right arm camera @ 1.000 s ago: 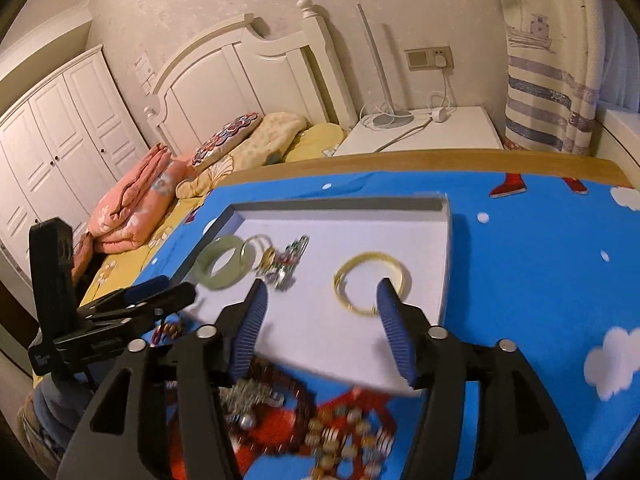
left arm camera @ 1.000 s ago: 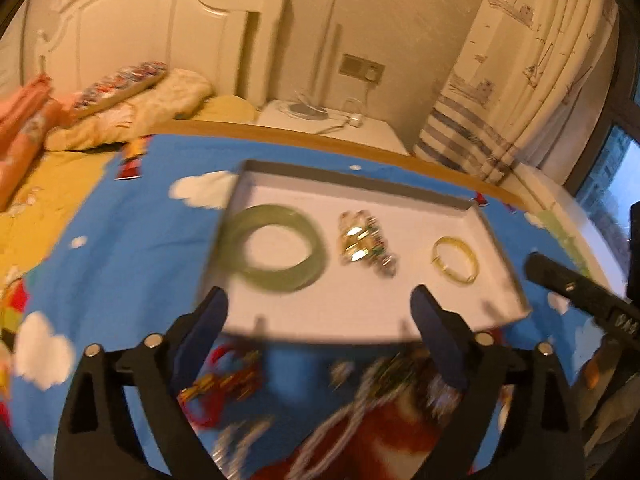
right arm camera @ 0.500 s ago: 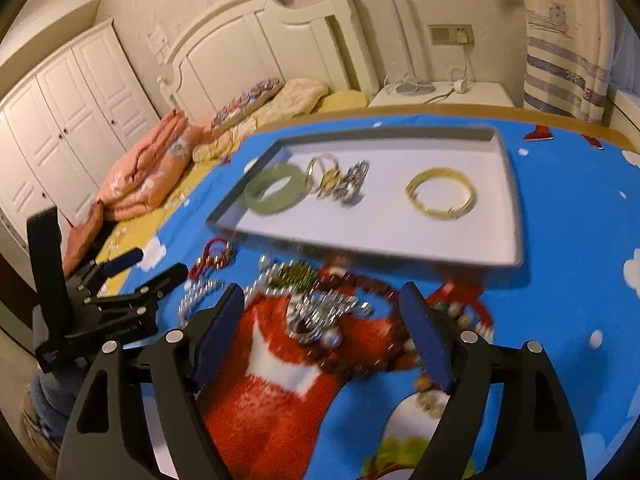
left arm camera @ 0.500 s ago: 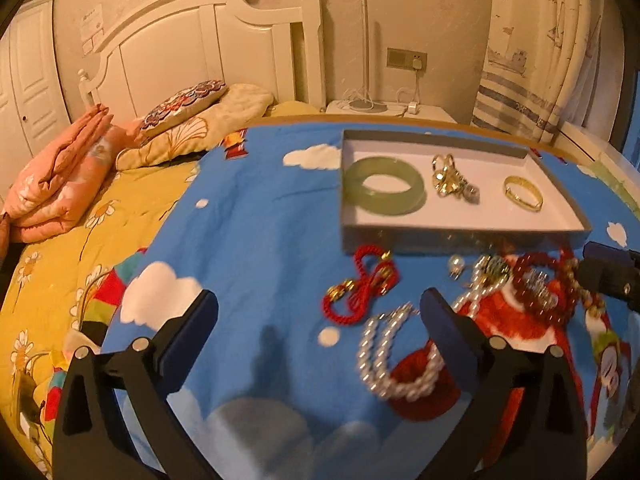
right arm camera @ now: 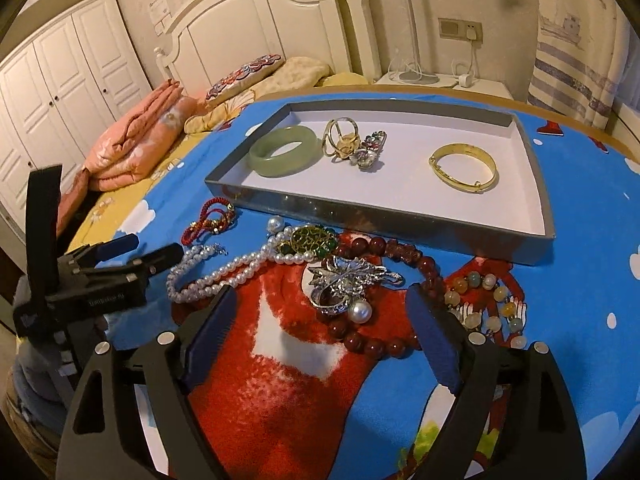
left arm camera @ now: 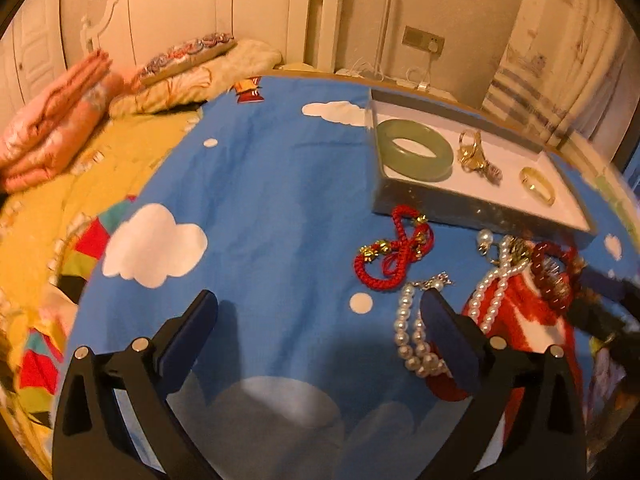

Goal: Organize jewelry

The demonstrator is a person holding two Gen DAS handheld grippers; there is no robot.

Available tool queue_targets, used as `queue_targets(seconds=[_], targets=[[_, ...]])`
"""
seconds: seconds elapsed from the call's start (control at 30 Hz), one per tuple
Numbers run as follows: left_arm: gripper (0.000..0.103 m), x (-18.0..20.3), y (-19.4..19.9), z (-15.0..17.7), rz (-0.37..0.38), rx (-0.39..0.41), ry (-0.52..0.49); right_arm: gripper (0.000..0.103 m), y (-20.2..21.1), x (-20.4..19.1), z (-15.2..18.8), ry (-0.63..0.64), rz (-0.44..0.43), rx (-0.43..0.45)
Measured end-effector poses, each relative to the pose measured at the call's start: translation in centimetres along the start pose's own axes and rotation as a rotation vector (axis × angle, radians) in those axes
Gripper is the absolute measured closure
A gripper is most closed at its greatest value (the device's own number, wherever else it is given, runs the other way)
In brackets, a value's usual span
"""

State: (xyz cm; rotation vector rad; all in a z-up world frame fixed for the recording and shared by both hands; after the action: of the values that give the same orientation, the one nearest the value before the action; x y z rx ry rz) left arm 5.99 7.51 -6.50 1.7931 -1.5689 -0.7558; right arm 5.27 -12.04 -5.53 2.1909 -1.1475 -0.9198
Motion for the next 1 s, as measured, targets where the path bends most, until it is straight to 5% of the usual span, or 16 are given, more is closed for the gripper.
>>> queue_targets(seconds=[0.27,0.77,0.87,1.0], targets=[[0.003,-0.7,0.2,-0.2,0.173,-0.009,0.123,0.024,-0.3,-1.1,0.2,0.067,-0.004,-0.005],[0.003,-0.7,0.5,-0.3,0.180,0.003,0.133,0.032,-1.1,0.4,-0.5,0.129,0.044,-0.051],[0.003,-0.7,0.5,-0.3,0.183,0.004,0.137,0.041,-1.7,0.3,-0.3,0.150,0.049,-0.076],[0.003,-0.6,0.5,-0.3,0.186,0.004,0.141,0.067,-1.2,1.2,-0.4,0.121,0.024,-0.067]])
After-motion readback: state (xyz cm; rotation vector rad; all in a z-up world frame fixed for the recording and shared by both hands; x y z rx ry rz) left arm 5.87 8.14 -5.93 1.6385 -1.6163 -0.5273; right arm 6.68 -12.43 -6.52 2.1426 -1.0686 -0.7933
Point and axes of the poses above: each gripper's, at about its wrist camera, not at the fingertips, and y roughly against the way its jaws point, x to its right, z to its underside, the point moved 10 cm from there along -y, roughly the way its jaws point, and after that the axes turned 10 degrees about -z, right-handed, at the moved point
